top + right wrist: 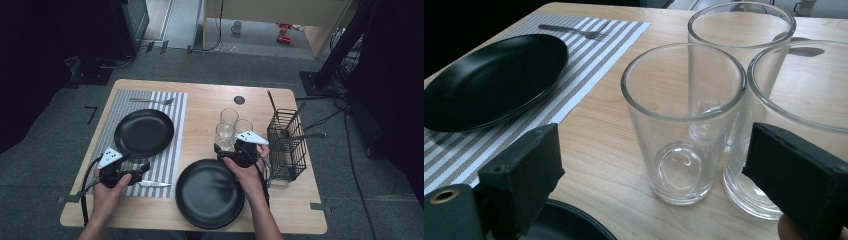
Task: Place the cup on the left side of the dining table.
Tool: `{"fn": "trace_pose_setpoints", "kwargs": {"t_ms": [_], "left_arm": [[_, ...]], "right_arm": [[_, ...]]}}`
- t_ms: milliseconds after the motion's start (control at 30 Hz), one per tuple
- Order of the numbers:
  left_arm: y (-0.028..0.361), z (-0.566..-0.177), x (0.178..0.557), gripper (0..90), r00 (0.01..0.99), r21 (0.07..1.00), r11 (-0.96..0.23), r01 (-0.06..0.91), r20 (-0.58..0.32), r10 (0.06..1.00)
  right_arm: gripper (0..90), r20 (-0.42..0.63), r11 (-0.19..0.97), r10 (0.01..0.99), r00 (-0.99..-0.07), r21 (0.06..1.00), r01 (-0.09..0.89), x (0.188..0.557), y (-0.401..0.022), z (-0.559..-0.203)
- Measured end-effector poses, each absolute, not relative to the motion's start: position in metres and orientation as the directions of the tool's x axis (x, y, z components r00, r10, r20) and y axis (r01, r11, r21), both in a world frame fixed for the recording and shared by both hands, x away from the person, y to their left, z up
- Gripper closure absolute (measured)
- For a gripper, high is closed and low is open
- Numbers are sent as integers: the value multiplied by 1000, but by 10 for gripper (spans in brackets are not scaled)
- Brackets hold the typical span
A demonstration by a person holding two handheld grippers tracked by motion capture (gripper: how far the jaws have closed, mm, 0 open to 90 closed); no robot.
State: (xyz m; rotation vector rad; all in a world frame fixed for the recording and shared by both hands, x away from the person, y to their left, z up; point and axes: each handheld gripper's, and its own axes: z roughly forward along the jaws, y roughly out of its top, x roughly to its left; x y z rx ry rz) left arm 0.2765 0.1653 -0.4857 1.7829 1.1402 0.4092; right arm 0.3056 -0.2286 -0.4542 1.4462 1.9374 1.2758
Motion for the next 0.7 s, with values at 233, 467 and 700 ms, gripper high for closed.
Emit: {"fn": "trace_pose_setpoints", "kwargs": {"t_ms": [233, 467, 700], "left_arm": [[165, -485, 276, 93, 515, 846, -115, 520, -204, 833], [164, -484, 276, 93, 521, 846, -117, 520, -205, 829], [162, -485, 276, 93, 525, 845, -123, 521, -204, 826]], "right_arm": [[105, 167, 60, 909, -382, 854, 516, 309, -224, -455], [121, 150, 71, 914, -377, 856, 512, 312, -221, -458], [127, 140, 81, 913, -383, 858, 507, 312, -220, -458]]}}
